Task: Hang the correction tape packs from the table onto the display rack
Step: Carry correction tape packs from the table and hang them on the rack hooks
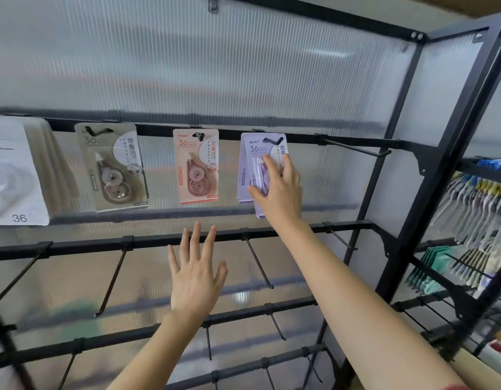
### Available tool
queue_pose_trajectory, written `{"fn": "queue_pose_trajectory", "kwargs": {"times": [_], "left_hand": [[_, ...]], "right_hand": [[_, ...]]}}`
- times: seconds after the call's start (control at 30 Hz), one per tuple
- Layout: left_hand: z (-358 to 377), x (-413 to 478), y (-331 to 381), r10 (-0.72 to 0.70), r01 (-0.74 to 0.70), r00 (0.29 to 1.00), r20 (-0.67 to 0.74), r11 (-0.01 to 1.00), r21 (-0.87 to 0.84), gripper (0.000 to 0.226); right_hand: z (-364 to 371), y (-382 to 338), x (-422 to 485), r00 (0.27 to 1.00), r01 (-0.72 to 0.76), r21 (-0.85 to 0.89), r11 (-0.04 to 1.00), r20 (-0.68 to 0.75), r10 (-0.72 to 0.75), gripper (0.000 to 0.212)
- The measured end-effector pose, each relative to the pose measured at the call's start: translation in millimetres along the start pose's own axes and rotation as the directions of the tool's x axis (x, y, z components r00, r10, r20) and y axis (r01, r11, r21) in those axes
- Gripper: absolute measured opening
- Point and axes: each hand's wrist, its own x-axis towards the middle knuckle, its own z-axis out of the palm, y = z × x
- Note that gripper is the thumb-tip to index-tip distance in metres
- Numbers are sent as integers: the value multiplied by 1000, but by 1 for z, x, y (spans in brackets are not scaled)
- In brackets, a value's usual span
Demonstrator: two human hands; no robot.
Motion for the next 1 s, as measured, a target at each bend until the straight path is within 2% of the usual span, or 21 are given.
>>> {"fn": "queue_pose_trajectory", "kwargs": {"times": [0.2,0.33,0.5,0.67,0.8,0.93,1.0], "left_hand": [[5,1,-2,-16,16,1000,-11,1000,-3,70],[6,0,-3,-43,42,999,5,999,35,68],[4,0,-3,-37,36,999,13,999,22,66],[-9,-6,0,54,-55,998,-37,998,-30,60],[-10,-29,0,129,-131,991,38,990,59,64],[-5,-86,1,304,-302,952,43,953,-34,57],[3,-117,2,311,-305,945,105,950,-67,60]], "right_hand": [[13,-3,15,997,-9,-47,999,78,13,70],[16,-5,14,976,-72,-46,996,201,80,76],[14,-3,-10,976,-88,-108,990,187,107,78],[12,-2,-61,957,-82,-88,993,270,103,78],[5,0,-115,958,-94,-59,994,266,107,74],[-11,7,-177,948,-134,-17,991,290,133,72],[-17,12,-212,936,-153,-56,987,311,163,71]]}}
